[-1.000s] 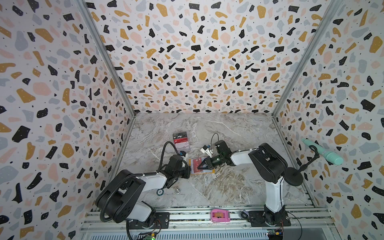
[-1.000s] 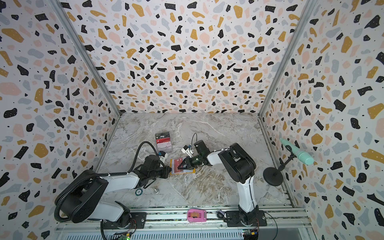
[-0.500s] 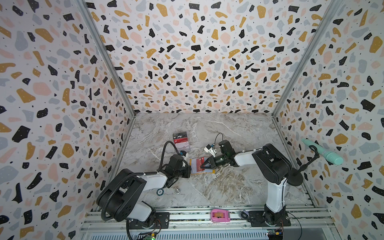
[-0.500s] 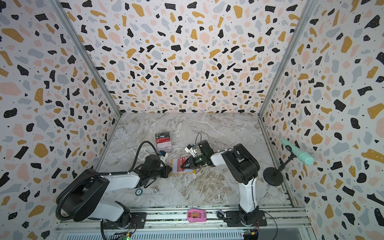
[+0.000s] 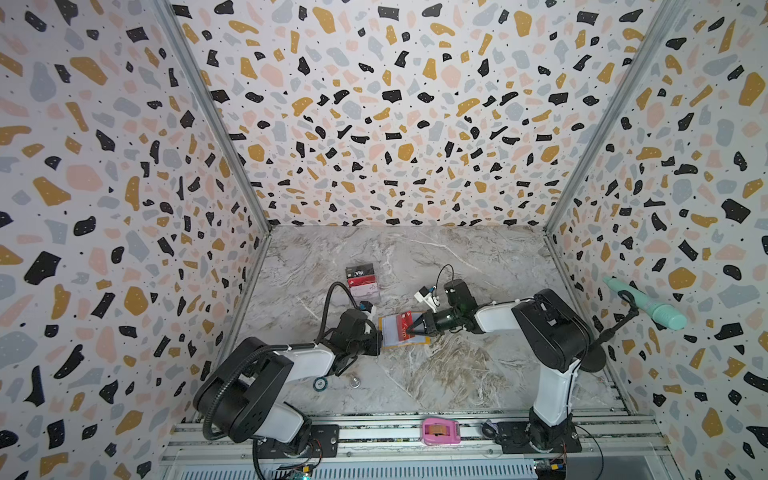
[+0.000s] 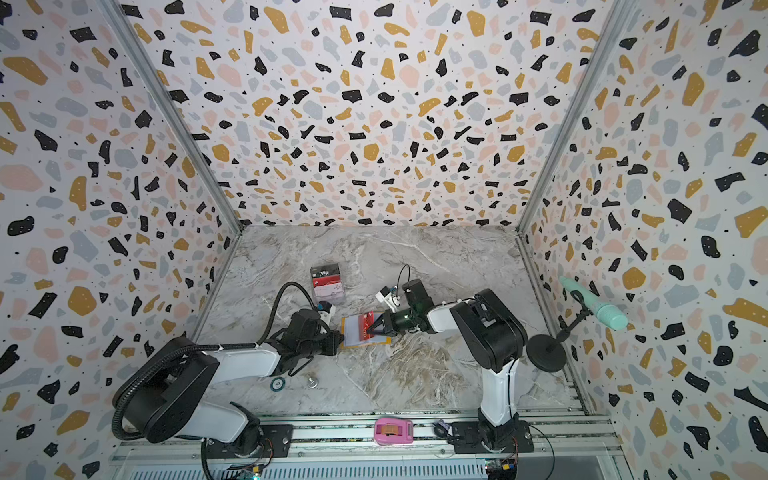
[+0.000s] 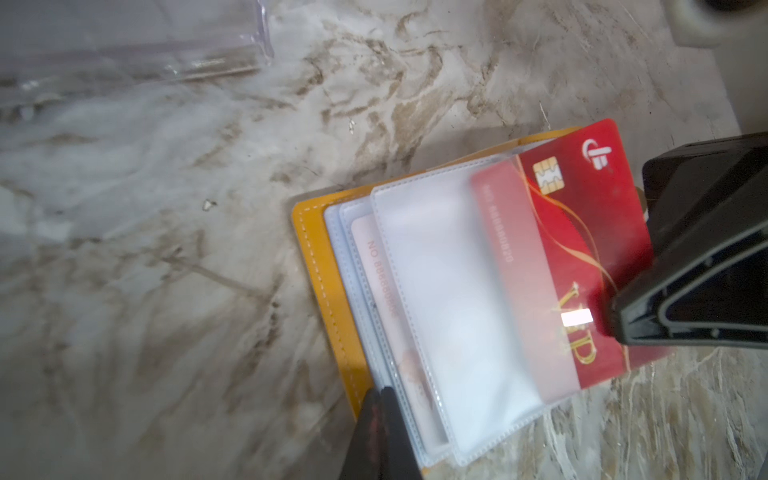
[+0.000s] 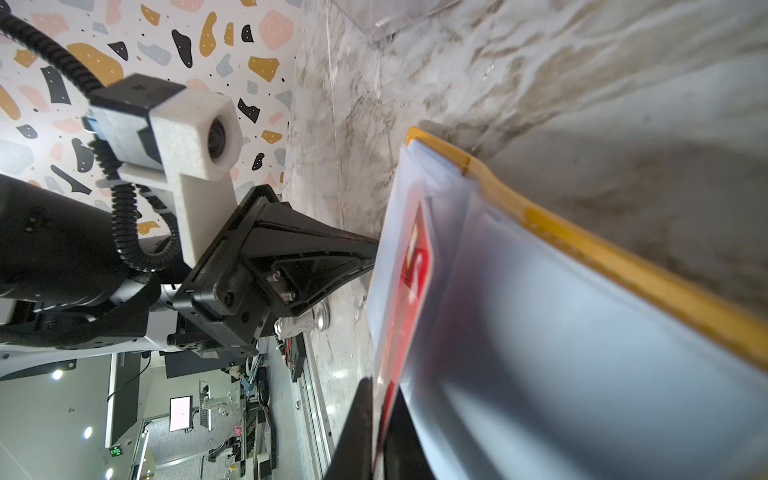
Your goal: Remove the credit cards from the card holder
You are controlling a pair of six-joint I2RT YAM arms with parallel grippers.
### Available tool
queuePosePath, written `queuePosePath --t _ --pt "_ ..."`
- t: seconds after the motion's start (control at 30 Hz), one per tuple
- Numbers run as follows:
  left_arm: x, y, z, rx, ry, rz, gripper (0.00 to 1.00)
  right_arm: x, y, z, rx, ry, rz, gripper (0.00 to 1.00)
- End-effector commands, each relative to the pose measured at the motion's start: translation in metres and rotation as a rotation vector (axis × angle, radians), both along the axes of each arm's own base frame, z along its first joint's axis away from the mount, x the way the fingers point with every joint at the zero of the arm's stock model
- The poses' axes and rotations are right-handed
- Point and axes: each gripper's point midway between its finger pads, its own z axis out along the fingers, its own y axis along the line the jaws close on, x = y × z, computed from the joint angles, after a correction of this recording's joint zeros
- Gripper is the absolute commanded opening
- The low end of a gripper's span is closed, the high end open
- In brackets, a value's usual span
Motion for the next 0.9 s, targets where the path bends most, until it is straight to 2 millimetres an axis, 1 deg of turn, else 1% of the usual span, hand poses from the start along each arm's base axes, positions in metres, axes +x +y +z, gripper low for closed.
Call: queuePosePath --t 0.0,0.1,0.27,0.33,0.47,0.53,0.6,0.77,0.83,0.87 --pt "-0.033 0.028 -0.044 0.129 0.155 0.038 0.00 0.003 -0.004 0.017 0.010 -0.035 -0.013 0.08" --pt "-0.028 0.025 -0.036 0.108 0.133 0.038 0.00 0.004 -0.007 0.015 -0.019 -0.043 -0.021 0.07" --pt "-0.019 0.018 -0.017 0.075 0.084 0.030 0.00 0.008 -0.012 0.012 -0.070 -0.070 -0.026 0.06" --pt "-0.016 0.014 -0.007 0.062 0.061 0.017 0.03 0.010 -0.015 0.014 -0.086 -0.088 -0.032 0.04" --pt "-0.009 0.011 0.017 0.051 0.004 -0.001 0.12 0.014 -0.020 0.018 -0.131 -0.144 -0.039 0.03" --pt "-0.006 0.010 0.028 0.047 -0.022 -0.005 0.18 0.016 -0.022 0.025 -0.132 -0.187 -0.033 0.03" --pt "-0.004 0.006 0.040 0.026 -0.050 -0.021 0.26 0.015 -0.022 0.036 -0.120 -0.238 -0.018 0.03" --pt "0.000 0.002 0.070 -0.023 -0.123 -0.019 0.40 0.007 -0.023 0.060 -0.071 -0.352 0.042 0.02" --pt "-0.001 -0.004 0.085 -0.060 -0.169 -0.055 0.50 0.001 -0.022 0.069 -0.038 -0.388 0.072 0.02" --pt "-0.003 -0.008 0.095 -0.091 -0.203 -0.086 0.51 -0.002 -0.022 0.075 -0.018 -0.407 0.087 0.01"
